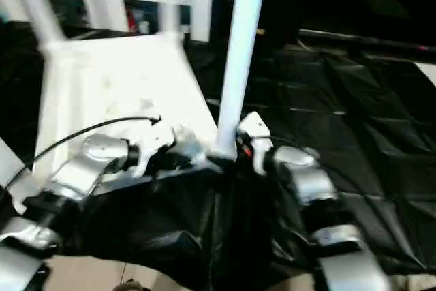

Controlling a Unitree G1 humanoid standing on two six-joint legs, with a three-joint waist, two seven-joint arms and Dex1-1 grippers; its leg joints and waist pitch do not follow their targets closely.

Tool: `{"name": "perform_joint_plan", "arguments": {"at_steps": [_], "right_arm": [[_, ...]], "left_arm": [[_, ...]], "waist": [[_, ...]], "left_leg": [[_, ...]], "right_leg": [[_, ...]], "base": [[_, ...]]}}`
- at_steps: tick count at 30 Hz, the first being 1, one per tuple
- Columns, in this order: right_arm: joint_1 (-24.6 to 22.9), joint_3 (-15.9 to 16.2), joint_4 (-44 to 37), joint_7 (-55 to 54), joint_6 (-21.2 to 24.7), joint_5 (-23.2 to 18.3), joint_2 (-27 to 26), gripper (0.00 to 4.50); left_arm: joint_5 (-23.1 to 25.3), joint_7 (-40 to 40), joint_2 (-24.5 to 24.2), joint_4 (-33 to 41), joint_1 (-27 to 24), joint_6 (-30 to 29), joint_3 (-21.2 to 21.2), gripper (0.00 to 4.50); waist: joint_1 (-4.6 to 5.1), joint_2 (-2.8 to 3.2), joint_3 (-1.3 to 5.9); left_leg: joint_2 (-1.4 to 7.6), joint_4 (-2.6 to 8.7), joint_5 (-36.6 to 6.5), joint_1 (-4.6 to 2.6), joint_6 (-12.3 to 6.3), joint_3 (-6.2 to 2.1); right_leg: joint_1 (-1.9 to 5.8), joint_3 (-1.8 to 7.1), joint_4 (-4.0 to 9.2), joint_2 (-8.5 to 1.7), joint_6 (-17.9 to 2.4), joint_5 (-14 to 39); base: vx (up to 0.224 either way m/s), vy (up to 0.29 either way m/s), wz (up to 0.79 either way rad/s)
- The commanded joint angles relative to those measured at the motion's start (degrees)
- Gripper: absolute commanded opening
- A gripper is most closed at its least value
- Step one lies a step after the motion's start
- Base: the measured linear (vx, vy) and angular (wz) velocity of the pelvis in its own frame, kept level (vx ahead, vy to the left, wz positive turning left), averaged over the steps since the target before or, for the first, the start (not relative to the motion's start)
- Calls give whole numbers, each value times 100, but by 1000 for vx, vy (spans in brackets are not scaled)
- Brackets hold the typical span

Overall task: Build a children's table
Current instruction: Rotate leg to tighten

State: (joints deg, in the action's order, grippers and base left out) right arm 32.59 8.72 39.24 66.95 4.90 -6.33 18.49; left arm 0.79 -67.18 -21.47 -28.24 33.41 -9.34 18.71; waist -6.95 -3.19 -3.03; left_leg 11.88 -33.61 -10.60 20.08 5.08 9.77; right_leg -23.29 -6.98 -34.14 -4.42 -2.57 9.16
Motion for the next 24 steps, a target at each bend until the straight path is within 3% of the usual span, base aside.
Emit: {"name": "perform_joint_plan", "arguments": {"at_steps": [1, 5, 11, 14, 17, 18, 20, 22, 23, 24], "right_arm": [[-19, 152, -132, 409, 85, -15, 116, 387], [10, 218, -129, 567, 76, -4, 194, 357], [-15, 264, -218, 675, 141, -43, 169, 302], [-95, 301, -332, 770, 219, -87, 140, 291], [-187, 241, -379, 625, 230, -139, 58, 281], [-192, 236, -380, 612, 230, -142, 52, 281], [-267, -81, -257, -236, 228, -222, -345, 280], [-240, -248, -89, -862, 235, -195, -595, 279], [-214, -345, 72, -1454, 223, -139, -858, 279], [-205, -370, 112, -1616, 229, -123, -926, 278]], "left_arm": [[-142, -389, -6, 298, -48, 98, 188, 0], [-175, -614, -151, 383, -107, 149, 206, 0], [-197, -745, -224, 364, -129, 205, 204, 0], [-246, -704, -196, 376, -138, 161, 141, 0], [-263, -476, -80, 312, -107, 71, 38, 0], [-263, -461, -73, 307, -104, 66, 32, 0], [-177, 182, 209, 40, 55, -126, -130, 0], [-151, 470, 364, -100, 145, -191, -209, 0], [-76, 871, 552, -293, 279, -238, -275, 0], [-54, 970, 598, -341, 313, -251, -285, 0]], "waist": [[10, 38, 372], [18, 34, 375], [15, 26, 392], [15, -6, 389], [2, 0, 387], [3, -4, 378], [10, -3, 364], [45, -6, 342], [85, 4, 348], [100, 1, 339]], "left_leg": [[214, 378, -1036, -23, -295, -10], [206, 382, -1075, -18, -229, -17], [202, 370, -923, -19, -245, -13], [200, 368, -902, -8, -261, -7], [205, 371, -903, -20, -260, -11], [204, 375, -945, -22, -248, -11], [203, 384, -1025, -26, -189, -15], [179, 400, -1235, -41, -70, -37], [149, 391, -1287, -38, -37, -41], [152, 394, -1293, -35, -18, -45]], "right_leg": [[353, 368, 387, -470, -871, 1663], [350, 369, 395, -463, -827, 1773], [351, 372, 356, -451, -890, 1519], [357, 370, 364, -455, -873, 1549], [345, 370, 364, -461, -847, 1630], [339, 367, 381, -461, -833, 1699], [324, 375, 403, -474, -781, 1876], [316, 343, 470, -485, -633, 2369], [318, 331, 530, -490, -454, 2742], [305, 328, 543, -484, -408, 2808]], "base": [[0, 0, 0], [0, 0, 0], [0, 0, 0], [0, 0, 0], [0, 0, 0], [0, 0, 0], [0, 0, 0], [0, 0, 0], [0, 0, 0], [0, 0, 0]]}}
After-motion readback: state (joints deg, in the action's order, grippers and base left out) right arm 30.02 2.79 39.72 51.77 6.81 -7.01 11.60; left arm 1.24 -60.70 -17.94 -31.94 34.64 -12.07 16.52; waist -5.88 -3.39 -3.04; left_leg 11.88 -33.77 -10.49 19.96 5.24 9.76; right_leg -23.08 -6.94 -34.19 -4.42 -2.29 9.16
